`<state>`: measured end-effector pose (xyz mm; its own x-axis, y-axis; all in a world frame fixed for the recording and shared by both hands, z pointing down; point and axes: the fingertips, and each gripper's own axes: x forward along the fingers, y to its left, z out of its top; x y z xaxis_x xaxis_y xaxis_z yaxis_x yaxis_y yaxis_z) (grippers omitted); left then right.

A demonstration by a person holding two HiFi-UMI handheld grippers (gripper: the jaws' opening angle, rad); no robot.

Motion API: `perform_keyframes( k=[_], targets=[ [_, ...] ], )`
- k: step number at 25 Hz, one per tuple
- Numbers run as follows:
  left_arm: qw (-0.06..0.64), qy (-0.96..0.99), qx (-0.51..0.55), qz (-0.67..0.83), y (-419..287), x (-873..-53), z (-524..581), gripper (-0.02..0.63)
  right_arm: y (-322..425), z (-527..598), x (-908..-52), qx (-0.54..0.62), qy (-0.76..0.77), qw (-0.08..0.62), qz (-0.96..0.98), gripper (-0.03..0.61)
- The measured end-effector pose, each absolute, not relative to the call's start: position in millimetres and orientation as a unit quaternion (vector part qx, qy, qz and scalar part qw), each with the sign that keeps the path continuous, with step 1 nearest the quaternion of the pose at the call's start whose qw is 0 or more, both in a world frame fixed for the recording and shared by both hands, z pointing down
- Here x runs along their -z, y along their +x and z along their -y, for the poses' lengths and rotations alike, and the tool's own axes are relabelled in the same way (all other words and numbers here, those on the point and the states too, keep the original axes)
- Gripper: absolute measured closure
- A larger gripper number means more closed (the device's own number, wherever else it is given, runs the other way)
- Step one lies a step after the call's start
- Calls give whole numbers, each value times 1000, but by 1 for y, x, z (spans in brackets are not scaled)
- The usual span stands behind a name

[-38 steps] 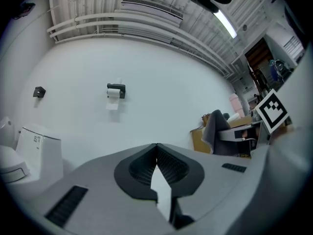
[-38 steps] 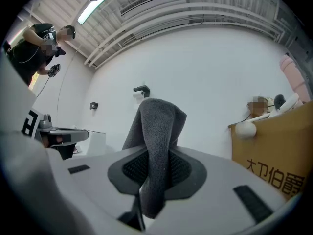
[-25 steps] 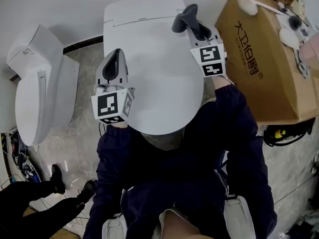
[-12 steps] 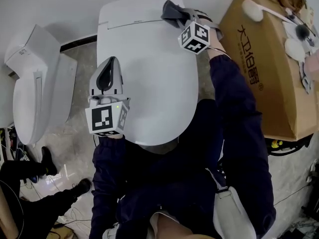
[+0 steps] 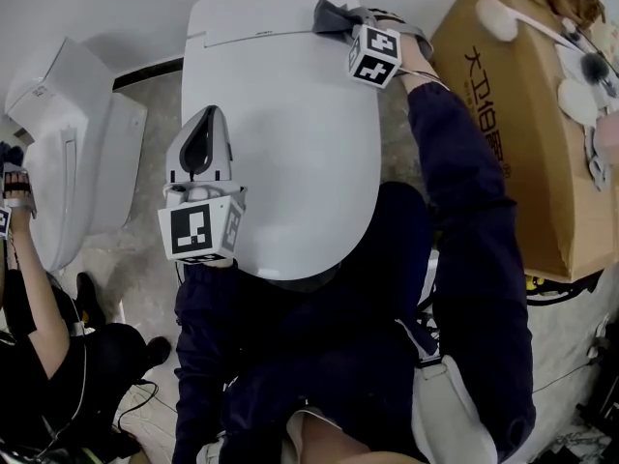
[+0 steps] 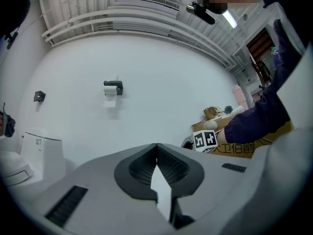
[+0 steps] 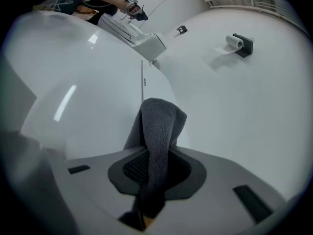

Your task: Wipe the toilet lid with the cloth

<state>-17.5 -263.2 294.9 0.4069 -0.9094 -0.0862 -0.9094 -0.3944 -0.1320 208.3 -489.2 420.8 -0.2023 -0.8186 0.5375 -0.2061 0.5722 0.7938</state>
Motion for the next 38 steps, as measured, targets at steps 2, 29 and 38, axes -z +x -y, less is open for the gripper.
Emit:
perform_keyframes(
  k=[2,29,38],
  targets=[
    [77,-837,-2,-542,-18,-295,263,598,208,479,-422,288,354,524,719,509],
    [59,-889,-43,-451,-1,-297,229,598,179,200,-440,230,282,558,746,511],
    [61,-898,-53,-431,11,-293,222,598,175,156,-445,198,259,567,756,511]
  ],
)
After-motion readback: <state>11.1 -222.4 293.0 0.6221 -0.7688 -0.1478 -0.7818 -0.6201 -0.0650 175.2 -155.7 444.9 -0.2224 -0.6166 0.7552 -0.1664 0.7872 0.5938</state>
